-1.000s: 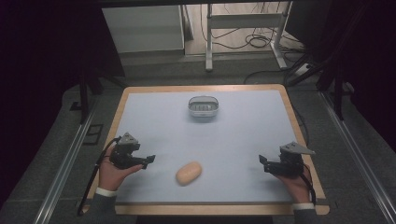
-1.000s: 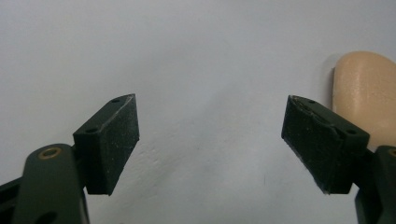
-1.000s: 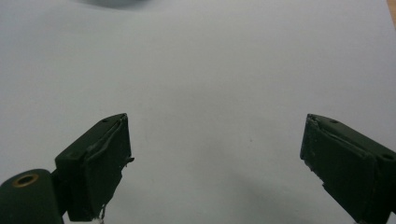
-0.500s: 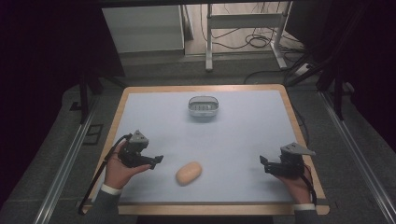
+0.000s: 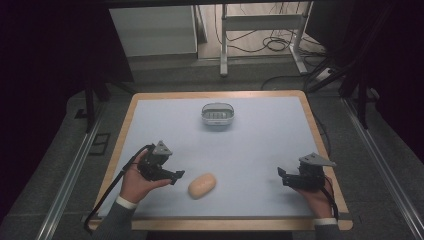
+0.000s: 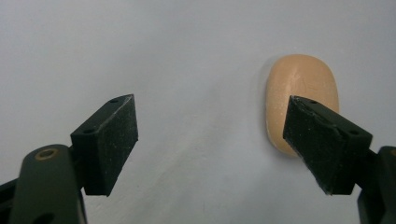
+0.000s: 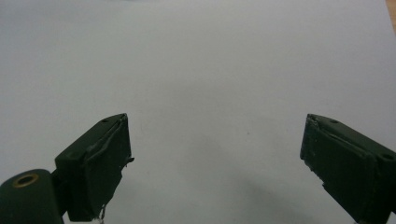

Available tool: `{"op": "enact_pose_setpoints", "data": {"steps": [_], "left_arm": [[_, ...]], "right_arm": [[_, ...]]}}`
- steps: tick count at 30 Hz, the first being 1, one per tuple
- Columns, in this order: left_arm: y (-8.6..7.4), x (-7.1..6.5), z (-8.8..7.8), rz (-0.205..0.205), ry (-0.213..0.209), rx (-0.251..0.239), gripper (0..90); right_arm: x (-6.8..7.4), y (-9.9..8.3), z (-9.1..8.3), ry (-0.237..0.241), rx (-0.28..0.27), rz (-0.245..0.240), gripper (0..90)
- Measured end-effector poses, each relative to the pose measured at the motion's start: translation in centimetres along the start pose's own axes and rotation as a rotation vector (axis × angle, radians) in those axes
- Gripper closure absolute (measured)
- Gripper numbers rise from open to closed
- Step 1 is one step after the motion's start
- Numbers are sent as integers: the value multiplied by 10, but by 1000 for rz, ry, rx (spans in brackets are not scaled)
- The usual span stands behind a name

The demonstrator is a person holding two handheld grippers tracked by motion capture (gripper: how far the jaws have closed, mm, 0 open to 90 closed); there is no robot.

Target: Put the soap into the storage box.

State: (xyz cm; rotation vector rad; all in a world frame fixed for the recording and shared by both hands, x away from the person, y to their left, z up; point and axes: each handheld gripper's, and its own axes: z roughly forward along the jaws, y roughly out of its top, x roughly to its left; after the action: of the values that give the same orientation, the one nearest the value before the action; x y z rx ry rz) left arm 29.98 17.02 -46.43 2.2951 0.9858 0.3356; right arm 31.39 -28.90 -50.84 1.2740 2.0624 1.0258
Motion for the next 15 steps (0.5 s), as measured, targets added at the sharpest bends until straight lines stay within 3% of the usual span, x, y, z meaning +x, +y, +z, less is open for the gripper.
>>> {"op": "enact_pose_setpoints", "data": {"steps": [15], "left_arm": [[11,-24,15,50,-37,46,175]], "right_arm": [[1,-1,1,-6,6,-2,86]]}}
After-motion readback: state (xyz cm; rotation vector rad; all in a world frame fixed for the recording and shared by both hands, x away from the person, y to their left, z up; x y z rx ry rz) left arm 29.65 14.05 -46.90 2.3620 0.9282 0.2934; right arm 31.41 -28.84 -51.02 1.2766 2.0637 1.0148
